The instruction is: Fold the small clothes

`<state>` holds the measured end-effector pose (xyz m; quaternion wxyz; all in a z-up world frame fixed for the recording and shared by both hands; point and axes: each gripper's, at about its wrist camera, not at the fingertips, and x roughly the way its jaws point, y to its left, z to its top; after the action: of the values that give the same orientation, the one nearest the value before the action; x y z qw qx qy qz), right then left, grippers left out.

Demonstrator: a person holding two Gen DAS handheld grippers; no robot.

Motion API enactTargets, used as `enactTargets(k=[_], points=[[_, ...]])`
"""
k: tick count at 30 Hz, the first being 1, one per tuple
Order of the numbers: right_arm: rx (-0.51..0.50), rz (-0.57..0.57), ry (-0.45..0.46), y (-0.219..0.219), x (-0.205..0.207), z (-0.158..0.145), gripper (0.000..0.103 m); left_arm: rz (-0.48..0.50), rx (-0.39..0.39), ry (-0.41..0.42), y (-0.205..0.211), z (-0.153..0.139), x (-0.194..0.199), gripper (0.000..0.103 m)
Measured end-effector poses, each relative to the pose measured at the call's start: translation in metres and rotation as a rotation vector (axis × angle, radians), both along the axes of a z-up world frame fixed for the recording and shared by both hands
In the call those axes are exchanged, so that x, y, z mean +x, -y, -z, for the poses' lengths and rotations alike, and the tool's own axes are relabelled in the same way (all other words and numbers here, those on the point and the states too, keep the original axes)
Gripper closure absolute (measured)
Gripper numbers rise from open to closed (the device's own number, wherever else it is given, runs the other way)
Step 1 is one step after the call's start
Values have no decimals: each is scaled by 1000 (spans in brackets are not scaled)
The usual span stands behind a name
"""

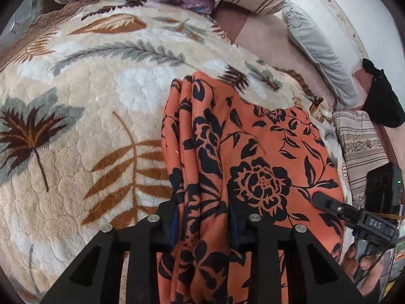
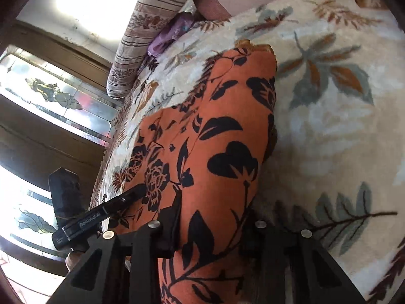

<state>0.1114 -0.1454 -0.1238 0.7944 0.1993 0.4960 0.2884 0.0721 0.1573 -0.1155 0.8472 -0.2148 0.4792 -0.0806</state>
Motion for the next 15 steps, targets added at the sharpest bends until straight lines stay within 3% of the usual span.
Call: enactTargets(k=[2, 5, 8, 10, 12, 13, 14, 15], points=[[-65, -3, 105, 1, -5, -28, 68, 11, -23, 41, 14, -11, 4, 74], [-98, 15, 192, 18, -3, -55, 68, 28, -39, 107, 39, -31, 16, 74], [-109, 72, 222, 54, 9, -67, 68, 62, -54, 121, 73, -40, 38, 73], [-62, 137, 174, 88, 23, -54, 68, 102, -51, 78, 100, -31, 54, 70], [-9, 202, 42, 125, 41, -15, 65, 129, 29, -25, 128, -4, 73, 59], [-18, 247, -5, 138, 46, 5, 60, 138, 70, -71, 139, 9, 78, 58], [-49, 286, -70, 149, 49, 26, 47, 150, 66, -76, 143, 16, 78, 49], [-3, 298, -133, 159, 49, 45, 44, 142, 74, -64, 143, 16, 75, 43]])
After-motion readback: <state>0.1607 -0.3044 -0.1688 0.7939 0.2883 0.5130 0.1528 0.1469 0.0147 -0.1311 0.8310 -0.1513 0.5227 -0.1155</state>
